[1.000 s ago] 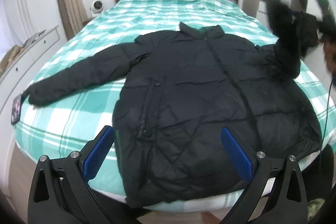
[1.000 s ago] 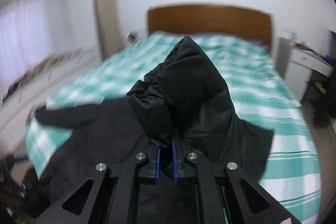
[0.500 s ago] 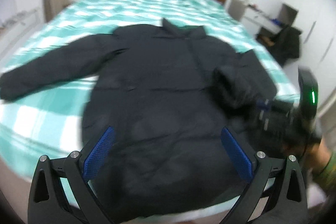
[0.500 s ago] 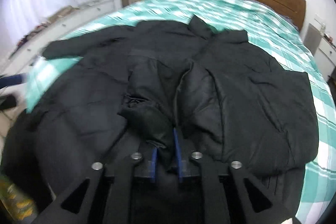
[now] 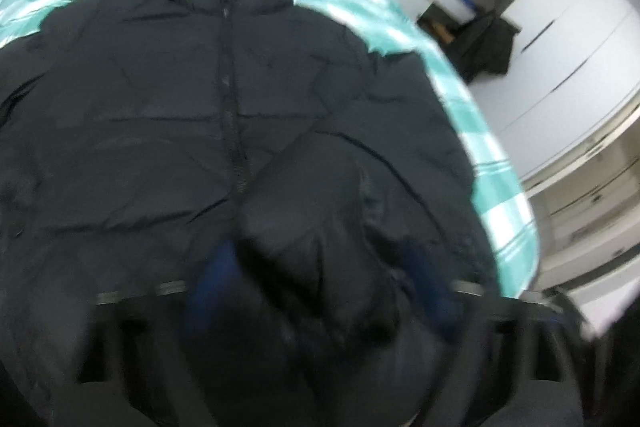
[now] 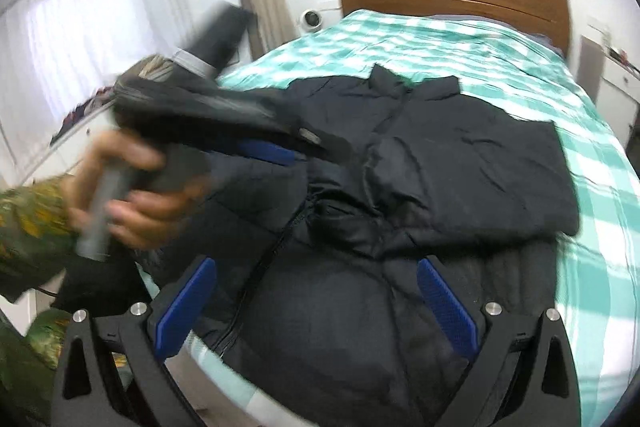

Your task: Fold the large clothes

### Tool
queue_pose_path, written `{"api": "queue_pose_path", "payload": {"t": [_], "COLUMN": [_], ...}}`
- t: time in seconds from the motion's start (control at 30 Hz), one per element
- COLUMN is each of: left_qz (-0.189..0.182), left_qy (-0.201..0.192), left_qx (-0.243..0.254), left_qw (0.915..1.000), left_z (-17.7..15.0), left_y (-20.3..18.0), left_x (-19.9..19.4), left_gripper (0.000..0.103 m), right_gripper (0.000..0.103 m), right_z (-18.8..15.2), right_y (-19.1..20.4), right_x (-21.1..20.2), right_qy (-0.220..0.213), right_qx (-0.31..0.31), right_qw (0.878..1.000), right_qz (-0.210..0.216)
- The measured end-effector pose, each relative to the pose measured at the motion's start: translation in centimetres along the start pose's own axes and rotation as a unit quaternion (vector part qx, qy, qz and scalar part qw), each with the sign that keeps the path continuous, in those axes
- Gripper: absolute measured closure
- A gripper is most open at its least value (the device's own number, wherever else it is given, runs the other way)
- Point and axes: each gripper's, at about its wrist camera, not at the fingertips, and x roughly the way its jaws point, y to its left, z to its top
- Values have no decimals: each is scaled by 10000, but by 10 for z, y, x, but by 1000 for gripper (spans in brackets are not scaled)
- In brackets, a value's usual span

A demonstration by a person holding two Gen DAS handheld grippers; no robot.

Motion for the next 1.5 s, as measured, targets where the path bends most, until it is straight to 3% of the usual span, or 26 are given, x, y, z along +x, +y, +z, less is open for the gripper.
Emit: {"api": "queue_pose_path", "payload": {"t": [0.03,0.1,0.23,0.33,0.53,0.7,0.87,1.03,1.17,1.3,1.5], "left_qz": [35,-91,126,410,1334,1928,2019,2006,1965,1819,2126], "left_qy": [146,168,-235,-577,-768,-690,-587,-508,-429,-233,-197], "left_qx": [-47,-193,173,288,199,-48,-427,-399,-428,-534,-227], "left_qw": [9999,9996,9995,9971,9879,9788,9767,9776,9786,9816,9767], "left_z": [3,10,46,84,146,163,155,154,154,143,139], "left_y": [-2,-2,-8,7,67,115,154,166,179,198,191], "left_x": [10,11,-21,-49,-57,-43,-33,-16,-1,18,28], "left_gripper": [85,92,94,94,94,94,94,93,91,86,82], "right_gripper": [1,1,1,1,1,1,1,7,10,10,9], "right_z": [-1,-2,0,15,70,131,167,188,182,148,141], "right_y": [-4,-19,-72,-113,-147,-151,-166,-180,-190,-209,-209], "right_x": [-10,-31,-86,-122,-135,-75,24,129,196,266,274], "right_qy": [-53,-173,-443,-609,-705,-609,-190,273,484,1473,1555], "right_qx": [95,398,1213,1598,1207,650,420,318,382,618,653], "right_qw": [9999,9991,9916,9852,9874,9909,9918,9940,9931,9826,9807], "right_qz": [-28,13,37,-119,-748,-1011,-1194,-1014,-1000,-953,-990]}}
